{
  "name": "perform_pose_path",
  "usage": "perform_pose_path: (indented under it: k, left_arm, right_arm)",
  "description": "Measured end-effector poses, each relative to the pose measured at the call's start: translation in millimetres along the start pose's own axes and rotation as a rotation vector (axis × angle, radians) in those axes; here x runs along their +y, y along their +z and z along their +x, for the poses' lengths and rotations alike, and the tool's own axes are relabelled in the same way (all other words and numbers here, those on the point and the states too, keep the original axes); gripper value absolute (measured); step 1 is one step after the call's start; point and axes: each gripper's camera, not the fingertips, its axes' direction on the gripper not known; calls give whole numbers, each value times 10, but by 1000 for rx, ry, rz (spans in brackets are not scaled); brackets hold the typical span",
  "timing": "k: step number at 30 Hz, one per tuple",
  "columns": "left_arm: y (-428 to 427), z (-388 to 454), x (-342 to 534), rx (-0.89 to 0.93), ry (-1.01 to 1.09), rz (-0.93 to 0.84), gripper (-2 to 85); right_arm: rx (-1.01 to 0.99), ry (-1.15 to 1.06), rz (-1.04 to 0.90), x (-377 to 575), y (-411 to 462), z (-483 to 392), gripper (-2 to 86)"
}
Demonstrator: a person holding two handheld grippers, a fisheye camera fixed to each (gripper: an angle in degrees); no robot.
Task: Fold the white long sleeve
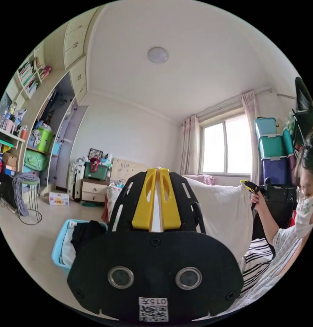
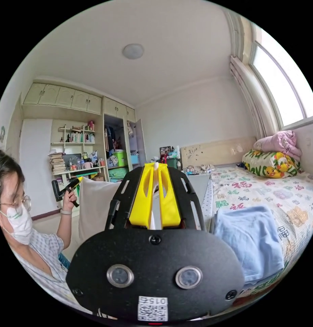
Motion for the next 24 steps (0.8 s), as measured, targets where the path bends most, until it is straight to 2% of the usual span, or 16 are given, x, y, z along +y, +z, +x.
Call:
perform_pose_path:
  k: [5,7,10,13,16,24]
  left_arm:
    - [1333,-586,581,-139,-16,-245,-1]
    - [2005,-803,961,-192,-13,-380,0]
    - [2600,-1008,1392,-237,-16,-485,0]
    - [2953,-1188,1689,-273,-14,-533,-1]
    - [3230,-1286,1963,-305,-7,-596,-1]
    - [3858,-1071,2294,-399,128,-777,1]
  right_arm:
    - [192,27,-212,114,1566,618,3]
    - [255,36,-363,313,2433,907,4]
    - [389,-59,-498,596,3277,1068,5]
    - [455,-152,-554,800,3760,1161,5]
    - [462,-143,-612,881,4060,1299,6]
    - [562,-300,-755,1106,4699,1266,9]
